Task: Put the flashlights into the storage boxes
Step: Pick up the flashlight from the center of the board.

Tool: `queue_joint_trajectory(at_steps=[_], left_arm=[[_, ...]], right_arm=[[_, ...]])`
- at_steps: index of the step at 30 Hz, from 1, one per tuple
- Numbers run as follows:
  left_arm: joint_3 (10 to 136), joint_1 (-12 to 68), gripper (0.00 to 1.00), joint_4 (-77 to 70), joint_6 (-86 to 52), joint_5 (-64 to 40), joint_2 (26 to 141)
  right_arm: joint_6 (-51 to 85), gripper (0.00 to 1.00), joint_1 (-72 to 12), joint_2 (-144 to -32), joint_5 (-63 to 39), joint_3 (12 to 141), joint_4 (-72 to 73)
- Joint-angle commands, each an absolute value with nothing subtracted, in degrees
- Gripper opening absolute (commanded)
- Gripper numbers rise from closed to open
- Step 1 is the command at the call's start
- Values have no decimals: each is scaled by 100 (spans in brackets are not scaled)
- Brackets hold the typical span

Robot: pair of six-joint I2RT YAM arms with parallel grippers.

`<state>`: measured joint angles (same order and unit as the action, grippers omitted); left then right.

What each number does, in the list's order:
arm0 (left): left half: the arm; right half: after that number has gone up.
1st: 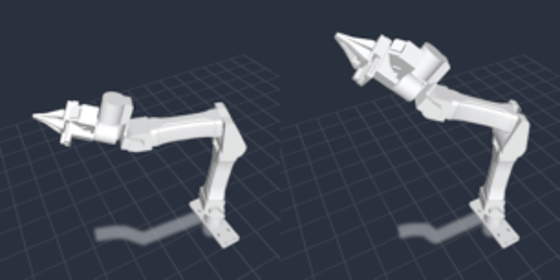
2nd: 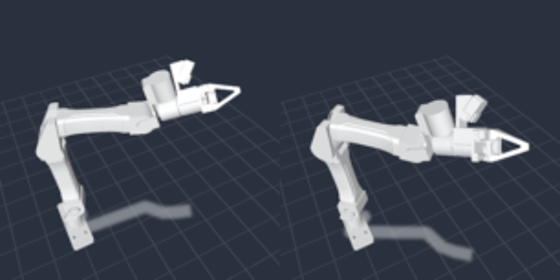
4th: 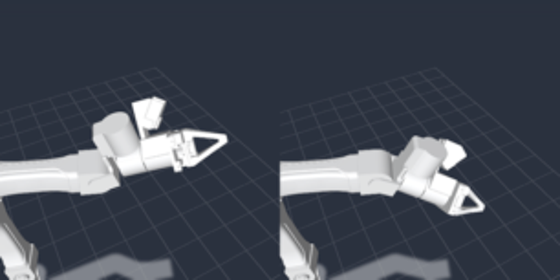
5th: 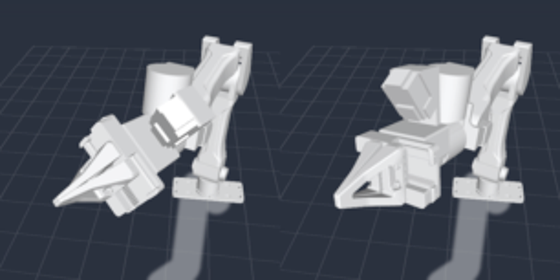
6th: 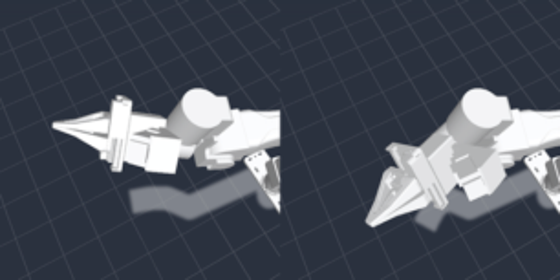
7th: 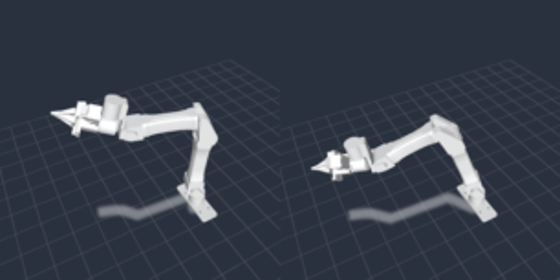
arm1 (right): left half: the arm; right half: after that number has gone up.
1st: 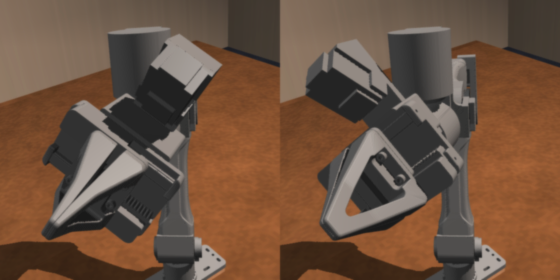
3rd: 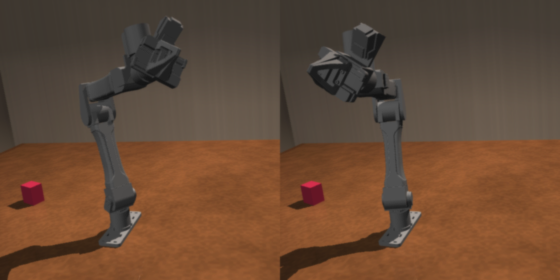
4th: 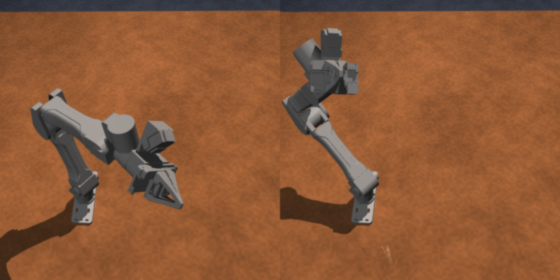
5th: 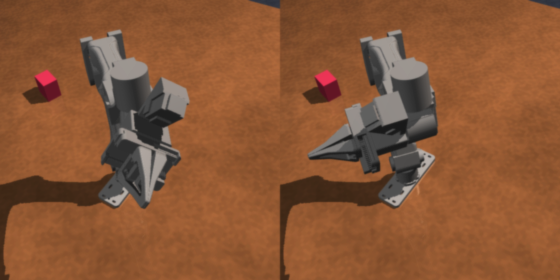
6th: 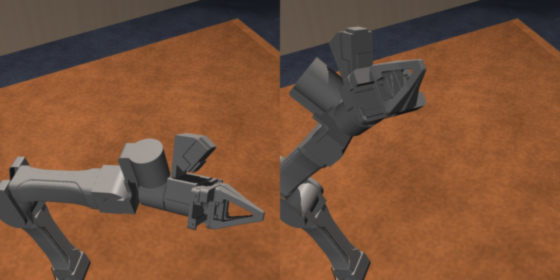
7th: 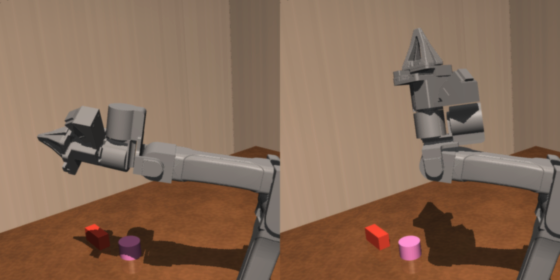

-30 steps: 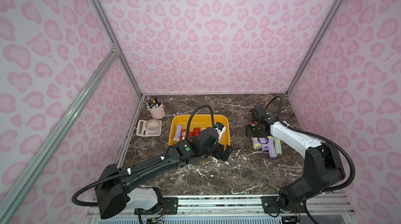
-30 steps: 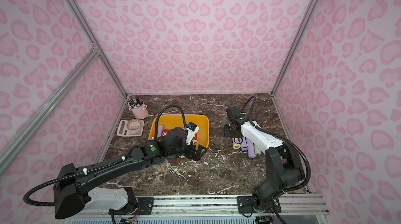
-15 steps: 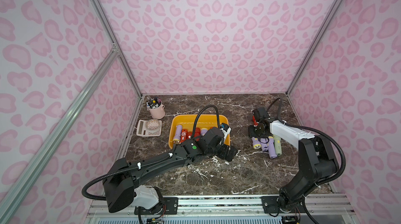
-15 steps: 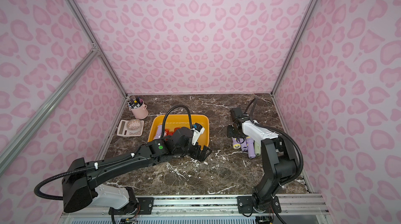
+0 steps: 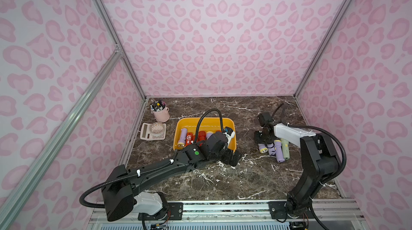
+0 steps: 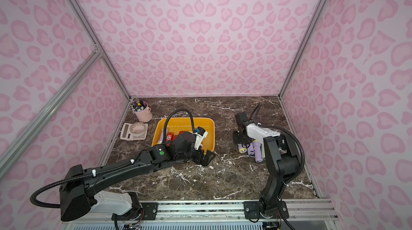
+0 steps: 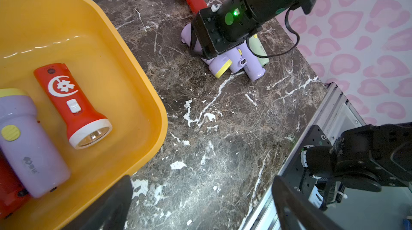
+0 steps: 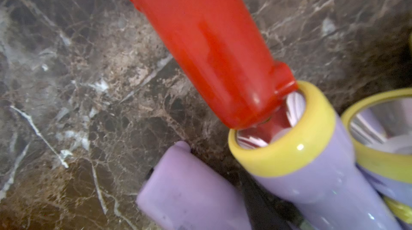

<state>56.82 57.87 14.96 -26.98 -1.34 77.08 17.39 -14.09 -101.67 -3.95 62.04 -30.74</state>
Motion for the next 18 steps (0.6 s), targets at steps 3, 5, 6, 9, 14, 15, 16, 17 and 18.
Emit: queue_joint_trajectory(at_steps=[3, 5, 6, 9, 14, 15, 16, 17, 18], left_arm=[[5522, 5790, 99, 1457, -2664, 42, 7503], [5462, 5788, 99, 1476, -2657, 77, 7415], [5433, 5791, 99, 1477, -2654, 94, 7375], [5324, 5789, 99, 1485, -2637, 153, 7216], [5086, 5790, 99, 1561, -2628, 322, 6847], [5029, 5791, 99, 1581, -2636, 356, 6757], [4957, 5790, 99, 1603, -2643, 396, 6644], [4880, 5785, 99, 1629, -2652, 443, 6532], [4812, 5787, 99, 1652, -2662, 498, 6417]], right_arm=[[1828, 41, -1454, -10092, -200, 6218, -3124], [1862, 40, -1500, -9968, -148, 6248, -3204], [1878, 40, -1520, -9917, -143, 6273, -3239], [1937, 39, -1646, -9748, -141, 6393, -3360], [2149, 39, -1997, -9486, -106, 6685, -3515], [2190, 39, -2076, -9457, -105, 6757, -3547], [2228, 39, -2179, -9434, -106, 6849, -3587], [2272, 39, -2301, -9435, -94, 6975, -3633], [2312, 39, -2403, -9431, -78, 7078, -3666]])
